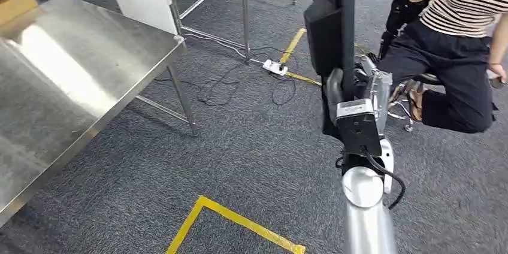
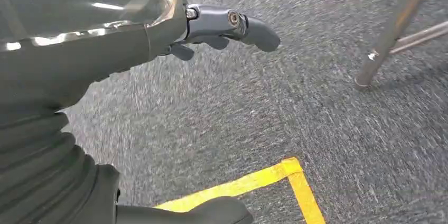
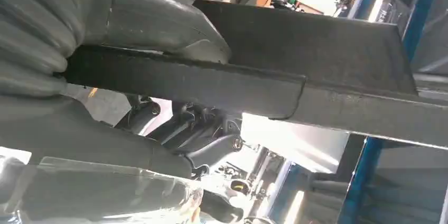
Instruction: Take the parts from the cabinet and place them on the table.
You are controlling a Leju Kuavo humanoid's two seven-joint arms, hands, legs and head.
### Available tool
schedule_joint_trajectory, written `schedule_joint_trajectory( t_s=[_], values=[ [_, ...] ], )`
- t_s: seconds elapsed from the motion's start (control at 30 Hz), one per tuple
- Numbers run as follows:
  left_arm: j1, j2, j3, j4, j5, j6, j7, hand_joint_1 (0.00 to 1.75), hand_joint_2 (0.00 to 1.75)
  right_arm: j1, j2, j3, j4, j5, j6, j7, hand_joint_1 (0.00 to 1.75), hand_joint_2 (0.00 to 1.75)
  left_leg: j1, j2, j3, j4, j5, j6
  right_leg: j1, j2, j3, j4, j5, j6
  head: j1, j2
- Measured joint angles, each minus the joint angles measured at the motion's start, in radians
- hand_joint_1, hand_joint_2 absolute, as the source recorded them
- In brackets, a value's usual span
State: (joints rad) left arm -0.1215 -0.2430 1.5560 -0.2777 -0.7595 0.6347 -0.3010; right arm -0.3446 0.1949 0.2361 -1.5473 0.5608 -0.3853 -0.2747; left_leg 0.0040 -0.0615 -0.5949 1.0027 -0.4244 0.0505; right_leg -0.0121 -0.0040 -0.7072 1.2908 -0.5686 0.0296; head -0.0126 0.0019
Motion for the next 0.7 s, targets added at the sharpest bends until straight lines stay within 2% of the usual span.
schedule_joint_trajectory(
  t_s=[0.03, 0.07, 0.1, 0.13, 0.17, 0.23, 0.27, 0.3, 0.33, 0.37, 0.4, 0.43, 0.47, 0.5, 0.53, 0.57, 0.6, 0.63, 0.7],
  values=[
    [0.001, 0.006, -0.002, 0.007, -0.008, -0.012, -0.008, 0.00, 1.75, -0.009, -0.013, -0.008, 0.000, -0.007, -0.006, -0.003, 1.75, 1.75, 0.001, -0.014, 0.000, 0.002, -0.001, -0.002, -0.005, 0.004, 0.036, -0.085, 0.041, 0.012, 0.000, 0.000],
    [0.000, 0.011, -0.004, 0.012, -0.010, -0.021, -0.013, 0.00, 1.75, -0.018, -0.027, -0.016, 0.003, -0.014, -0.013, -0.008, 1.75, 1.75, 0.004, -0.027, 0.001, 0.006, -0.004, -0.006, -0.011, 0.019, 0.081, -0.185, 0.084, 0.024, 0.000, 0.000],
    [0.001, 0.016, -0.007, 0.015, -0.010, -0.026, -0.017, 0.00, 1.75, -0.026, -0.037, -0.023, 0.006, -0.018, -0.015, -0.011, 1.75, 1.75, 0.004, -0.036, -0.003, 0.010, -0.007, -0.012, -0.020, 0.055, 0.109, -0.256, 0.104, 0.029, 0.002, 0.000],
    [0.000, 0.021, -0.009, 0.017, -0.009, -0.030, -0.022, 0.00, 1.75, -0.031, -0.048, -0.029, 0.010, -0.023, -0.018, -0.016, 1.75, 1.75, -0.002, -0.047, -0.008, 0.017, -0.011, -0.020, -0.014, 0.053, 0.121, -0.260, 0.104, 0.017, 0.003, 0.000],
    [0.001, 0.024, -0.009, 0.019, -0.009, -0.031, -0.027, 0.00, 1.75, -0.034, -0.057, -0.035, 0.014, -0.026, -0.022, -0.020, 1.75, 1.75, -0.001, -0.050, -0.012, 0.016, -0.009, -0.024, -0.011, 0.042, 0.117, -0.259, 0.108, 0.008, 0.002, 0.000],
    [0.006, 0.030, -0.010, 0.024, -0.010, -0.033, -0.033, 0.00, 1.75, -0.037, -0.064, -0.043, 0.023, -0.028, -0.027, -0.024, 1.75, 1.75, 0.005, -0.061, -0.016, 0.011, -0.004, -0.033, -0.004, 0.032, 0.115, -0.259, 0.110, -0.003, 0.002, 0.000],
    [0.007, 0.034, -0.010, 0.024, -0.011, -0.033, -0.034, 0.00, 1.75, -0.041, -0.067, -0.045, 0.026, -0.028, -0.027, -0.027, 1.75, 1.75, 0.007, -0.065, -0.017, 0.015, -0.008, -0.036, -0.016, 0.023, 0.116, -0.264, 0.113, -0.012, 0.001, 0.000],
    [0.007, 0.034, -0.011, 0.026, -0.011, -0.034, -0.035, 0.00, 1.75, -0.045, -0.069, -0.048, 0.028, -0.028, -0.029, -0.027, 1.75, 1.75, 0.003, -0.022, -0.022, 0.032, -0.022, -0.040, -0.013, 0.016, 0.119, -0.264, 0.112, -0.015, 0.000, 0.000],
    [0.005, 0.035, -0.011, 0.028, -0.012, -0.034, -0.036, 0.00, 1.75, -0.045, -0.071, -0.050, 0.029, -0.028, -0.030, -0.028, 1.75, 1.75, 0.002, 0.018, -0.044, 0.080, -0.052, -0.045, -0.011, 0.008, 0.121, -0.264, 0.109, -0.025, -0.010, 0.000],
    [0.003, 0.037, -0.013, 0.029, -0.013, -0.035, -0.036, 0.00, 1.75, -0.044, -0.074, -0.052, 0.030, -0.028, -0.030, -0.029, 1.75, 1.75, 0.004, 0.044, -0.086, 0.165, -0.096, -0.049, -0.007, -0.002, 0.121, -0.264, 0.108, -0.028, -0.011, 0.000],
    [0.003, 0.038, -0.015, 0.031, -0.013, -0.035, -0.036, 0.00, 1.75, -0.044, -0.077, -0.053, 0.033, -0.028, -0.030, -0.029, 1.75, 1.75, 0.006, 0.053, -0.129, 0.247, -0.131, -0.051, -0.003, -0.012, 0.120, -0.264, 0.107, -0.029, -0.010, 0.000],
    [0.003, 0.038, -0.016, 0.033, -0.016, -0.035, -0.036, 0.00, 1.75, -0.043, -0.079, -0.054, 0.036, -0.028, -0.030, -0.029, 1.75, 1.75, 0.006, 0.056, -0.166, 0.314, -0.151, -0.051, 0.000, -0.024, 0.119, -0.263, 0.106, -0.031, -0.011, 0.000],
    [0.003, 0.038, -0.017, 0.034, -0.016, -0.035, -0.037, 0.00, 1.75, -0.043, -0.082, -0.055, 0.040, -0.028, -0.030, -0.029, 1.75, 1.75, 0.006, 0.057, -0.178, 0.333, -0.146, -0.050, 0.001, -0.035, 0.120, -0.263, 0.104, -0.033, -0.011, 0.000],
    [0.004, 0.038, -0.017, 0.035, -0.016, -0.035, -0.036, 0.00, 1.75, -0.044, -0.083, -0.055, 0.042, -0.028, -0.030, -0.029, 1.75, 1.75, 0.006, 0.057, -0.167, 0.305, -0.120, -0.046, 0.003, -0.045, 0.121, -0.263, 0.103, -0.034, -0.011, 0.000],
    [0.004, 0.039, -0.017, 0.035, -0.016, -0.035, -0.037, 0.00, 1.75, -0.044, -0.084, -0.055, 0.043, -0.028, -0.030, -0.029, 1.75, 1.75, 0.005, 0.060, -0.133, 0.239, -0.081, -0.040, 0.005, -0.054, 0.123, -0.263, 0.102, -0.035, -0.011, 0.000],
    [0.004, 0.040, -0.018, 0.035, -0.015, -0.035, -0.037, 0.00, 1.75, -0.046, -0.085, -0.055, 0.044, -0.028, -0.030, -0.030, 1.75, 1.75, 0.000, 0.075, -0.077, 0.136, -0.034, -0.030, 0.008, -0.065, 0.127, -0.264, 0.100, -0.037, -0.011, 0.000],
    [0.003, 0.042, -0.018, 0.036, -0.012, -0.033, -0.037, 0.00, 1.75, -0.049, -0.085, -0.055, 0.044, -0.028, -0.030, -0.031, 1.75, 1.75, -0.009, 0.115, -0.026, 0.047, -0.003, -0.017, 0.010, -0.074, 0.131, -0.264, 0.098, -0.039, -0.011, 0.000],
    [-0.001, 0.045, -0.018, 0.036, -0.008, -0.031, -0.036, 0.00, 1.75, -0.052, -0.085, -0.055, 0.045, -0.028, -0.030, -0.032, 1.75, 1.75, -0.019, 0.142, -0.018, 0.027, -0.019, -0.013, 0.016, -0.083, 0.132, -0.263, 0.095, -0.035, -0.009, 0.000],
    [-0.002, 0.044, -0.018, 0.038, -0.006, -0.028, -0.035, 0.00, 1.75, -0.062, -0.085, -0.054, 0.050, -0.029, -0.029, -0.033, 1.75, 1.75, -0.023, 0.122, -0.022, 0.021, -0.015, -0.008, 0.013, -0.100, 0.132, -0.264, 0.094, -0.030, -0.012, 0.000]
  ],
)
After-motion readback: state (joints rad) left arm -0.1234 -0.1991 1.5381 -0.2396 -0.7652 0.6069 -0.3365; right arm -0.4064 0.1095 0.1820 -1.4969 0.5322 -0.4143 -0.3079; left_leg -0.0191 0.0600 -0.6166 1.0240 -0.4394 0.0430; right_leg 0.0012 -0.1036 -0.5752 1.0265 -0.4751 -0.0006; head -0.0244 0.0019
